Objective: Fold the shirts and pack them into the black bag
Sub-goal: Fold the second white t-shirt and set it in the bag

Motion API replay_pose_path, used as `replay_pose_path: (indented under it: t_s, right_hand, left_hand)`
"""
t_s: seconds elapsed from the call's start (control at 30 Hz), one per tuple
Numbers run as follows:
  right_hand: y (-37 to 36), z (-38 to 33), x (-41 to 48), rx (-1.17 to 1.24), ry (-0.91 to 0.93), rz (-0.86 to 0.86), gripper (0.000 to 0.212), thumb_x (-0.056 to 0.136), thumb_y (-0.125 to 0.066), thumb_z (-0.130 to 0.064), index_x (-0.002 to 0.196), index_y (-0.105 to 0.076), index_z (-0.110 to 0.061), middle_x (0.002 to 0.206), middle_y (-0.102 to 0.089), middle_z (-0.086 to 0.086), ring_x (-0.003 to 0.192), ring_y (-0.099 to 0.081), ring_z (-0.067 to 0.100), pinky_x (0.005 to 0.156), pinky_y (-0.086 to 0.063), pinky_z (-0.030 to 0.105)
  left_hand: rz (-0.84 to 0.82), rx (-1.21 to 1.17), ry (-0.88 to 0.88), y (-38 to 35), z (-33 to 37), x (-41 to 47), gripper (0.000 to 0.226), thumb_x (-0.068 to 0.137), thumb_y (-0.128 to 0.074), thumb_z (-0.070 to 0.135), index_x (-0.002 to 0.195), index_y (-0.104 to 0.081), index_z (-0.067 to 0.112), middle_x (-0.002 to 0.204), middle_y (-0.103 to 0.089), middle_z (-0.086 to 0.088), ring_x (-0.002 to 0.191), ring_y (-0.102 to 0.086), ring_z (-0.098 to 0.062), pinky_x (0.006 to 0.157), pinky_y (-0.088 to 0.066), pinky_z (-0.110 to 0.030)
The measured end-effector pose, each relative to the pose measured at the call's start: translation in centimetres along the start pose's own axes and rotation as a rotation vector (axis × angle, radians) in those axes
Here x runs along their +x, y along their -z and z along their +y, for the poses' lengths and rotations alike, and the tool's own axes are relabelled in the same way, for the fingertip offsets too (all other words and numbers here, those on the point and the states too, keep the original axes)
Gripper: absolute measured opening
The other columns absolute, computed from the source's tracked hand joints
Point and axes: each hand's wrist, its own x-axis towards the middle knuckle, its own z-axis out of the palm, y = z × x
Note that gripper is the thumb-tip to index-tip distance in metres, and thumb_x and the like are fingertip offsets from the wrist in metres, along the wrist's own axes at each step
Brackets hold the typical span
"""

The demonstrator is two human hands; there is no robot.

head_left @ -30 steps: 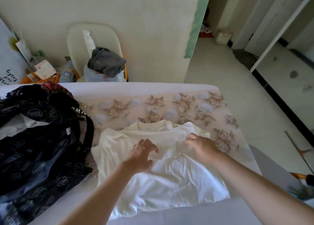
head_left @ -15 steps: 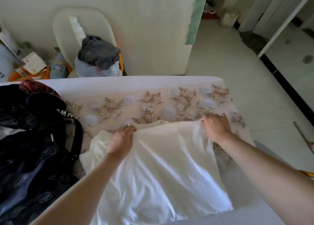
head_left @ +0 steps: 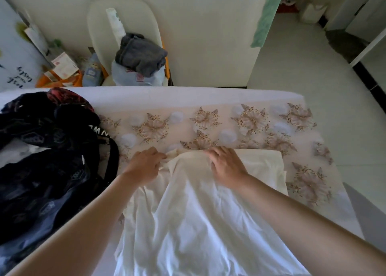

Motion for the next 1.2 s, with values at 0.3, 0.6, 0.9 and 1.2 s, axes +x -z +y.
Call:
replay_pose_path:
  t_s: [0.3, 0.6, 0.9, 1.2]
  right_hand:
    - [-0.2, -2.5, 2.9, -0.201, -0.137, -0.154, 0.045, 0.076, -0.065, -0.01, 0.115, -0.064, -0.032, 0.126, -0.06, -0.002, 0.116, -0.052, 0.025, 0.103, -0.024, 0.05]
    - [-1.3, -5.7, 0.9, -0.081, 0.053, -0.169, 0.057, 0.083, -0.054, -0.022, 0.139, -0.051, -0.023, 0.146, -0.048, 0.011, 0.127, -0.05, 0.034, 0.103, -0.041, 0.047]
    - [-1.4, -10.4, -4.7, -0.103, -0.085, -0.274, 0.061, 0.103, -0.034, -0.04, 0.158, -0.016, -0.023, 0.166, -0.007, 0.011, 0.153, -0.008, 0.03, 0.122, -0.009, 0.05]
    - [-4.0, -15.6, -15.0, -0.096, 0.193, -0.235, 0.063, 0.073, -0.072, -0.024, 0.135, -0.056, -0.028, 0.144, -0.044, 0.014, 0.116, -0.056, 0.034, 0.091, -0.052, 0.039]
  left_hand:
    - [0.518, 0.081, 0.156, 1.6, -5.5, -1.5, 0.015, 0.095, -0.057, 0.018, 0.091, -0.072, 0.018, 0.09, -0.055, -0.004, 0.093, -0.05, -0.029, 0.092, -0.029, -0.043]
    - [0.343, -0.188, 0.132, -0.1, -4.0, -4.4, 0.037, 0.09, -0.05, 0.002, 0.117, -0.066, 0.022, 0.121, -0.059, -0.002, 0.113, -0.054, -0.027, 0.099, -0.041, -0.04]
    - [0.395, -0.396, 0.248, -5.3, -1.3, -16.5, 0.017, 0.088, -0.053, 0.003, 0.104, -0.052, 0.009, 0.099, -0.054, -0.008, 0.094, -0.055, -0.032, 0.081, -0.047, -0.042]
    - [0.216, -0.636, 0.523, -8.8, 1.0, -24.4, 0.013, 0.092, -0.053, 0.025, 0.085, -0.052, 0.014, 0.087, -0.058, -0.005, 0.076, -0.053, -0.027, 0.061, -0.04, -0.034]
